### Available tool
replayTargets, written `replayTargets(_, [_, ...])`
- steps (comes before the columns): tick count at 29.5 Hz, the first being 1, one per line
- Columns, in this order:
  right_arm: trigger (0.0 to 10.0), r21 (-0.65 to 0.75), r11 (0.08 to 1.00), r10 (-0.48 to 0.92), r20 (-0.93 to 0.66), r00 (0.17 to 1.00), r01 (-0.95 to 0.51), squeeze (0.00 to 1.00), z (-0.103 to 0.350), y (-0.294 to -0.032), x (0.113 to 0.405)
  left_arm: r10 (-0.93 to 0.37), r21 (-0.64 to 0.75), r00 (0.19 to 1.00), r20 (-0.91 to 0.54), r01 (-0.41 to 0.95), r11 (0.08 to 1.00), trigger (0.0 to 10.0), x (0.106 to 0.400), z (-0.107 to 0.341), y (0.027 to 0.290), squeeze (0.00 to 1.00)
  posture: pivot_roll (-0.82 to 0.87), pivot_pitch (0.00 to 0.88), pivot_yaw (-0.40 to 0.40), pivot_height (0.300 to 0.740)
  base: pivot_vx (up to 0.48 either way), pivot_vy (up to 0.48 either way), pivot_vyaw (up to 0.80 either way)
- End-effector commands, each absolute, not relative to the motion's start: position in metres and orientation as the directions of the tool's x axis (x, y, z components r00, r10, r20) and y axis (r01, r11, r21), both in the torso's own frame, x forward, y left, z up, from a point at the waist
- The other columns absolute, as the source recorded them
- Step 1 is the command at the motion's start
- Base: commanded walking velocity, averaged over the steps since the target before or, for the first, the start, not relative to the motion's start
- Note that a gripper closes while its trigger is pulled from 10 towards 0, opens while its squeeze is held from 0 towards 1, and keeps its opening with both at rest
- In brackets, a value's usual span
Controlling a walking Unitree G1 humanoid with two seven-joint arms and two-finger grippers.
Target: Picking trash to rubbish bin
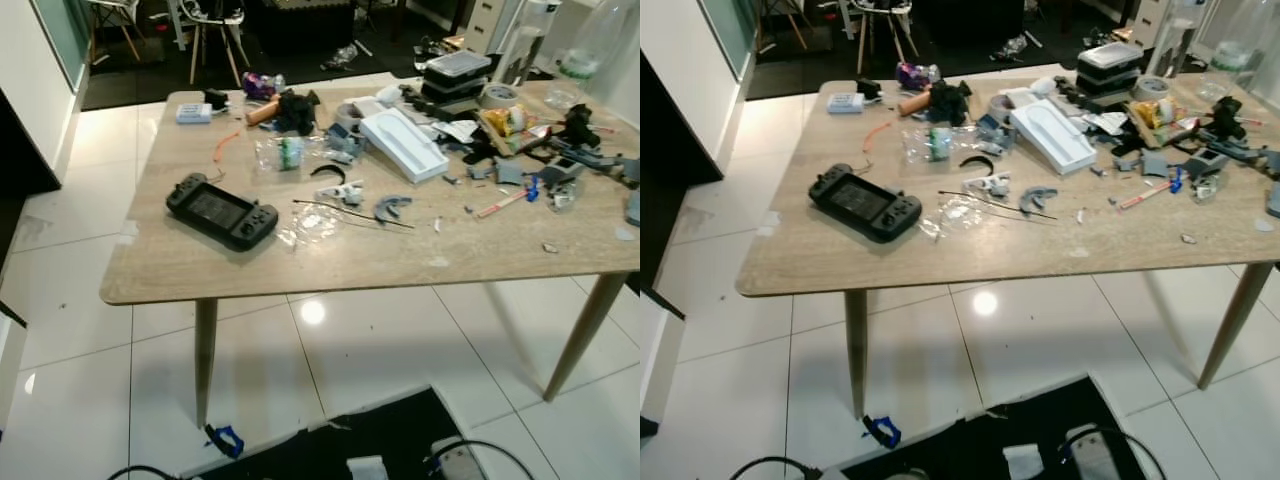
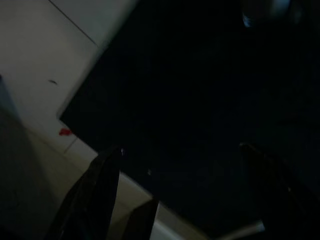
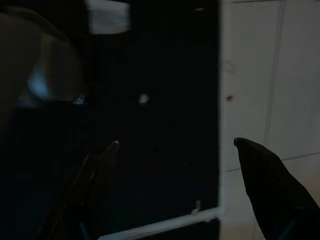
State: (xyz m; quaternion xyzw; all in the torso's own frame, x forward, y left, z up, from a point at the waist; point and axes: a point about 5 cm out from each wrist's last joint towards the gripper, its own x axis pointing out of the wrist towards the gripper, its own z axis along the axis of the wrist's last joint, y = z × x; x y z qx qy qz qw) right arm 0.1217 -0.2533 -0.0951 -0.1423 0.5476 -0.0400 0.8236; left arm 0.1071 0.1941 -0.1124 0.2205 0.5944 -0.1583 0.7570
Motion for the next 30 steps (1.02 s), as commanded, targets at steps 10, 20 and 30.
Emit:
replayTargets(10, [10.0, -0.539, 0.754, -0.650, -0.530, 0.545, 0.374, 0.00, -0.014, -0.351, 0.194, -0.010, 0.134, 0.267, -0.964, 0.512, 0.848, 10.0, 0.113, -0.111, 0.188, 0.00, -0.09, 0.063, 0.024, 0.740, 0.000, -0.420, 0.00])
replayTargets(20, [10.0, -0.406, 0.654, -0.740, -0.164, 0.653, 0.639, 0.00, 0.081, -0.392, 0.253, -0.006, 0.143, 0.277, -0.961, 0.515, 0.846, 10.0, 0.123, -0.107, 0.196, 0.00, -0.09, 0.067, 0.028, 0.740, 0.000, -0.428, 0.00])
replayTargets(30, [10.0, -0.009, 0.858, -0.498, 0.230, 0.836, 0.513, 0.00, 0.182, -0.366, 0.311, -0.026, 0.129, 0.277, -0.960, 0.526, 0.841, 10.0, 0.122, -0.109, 0.182, 0.00, -0.09, 0.069, 0.035, 0.740, 0.000, -0.438, 0.00])
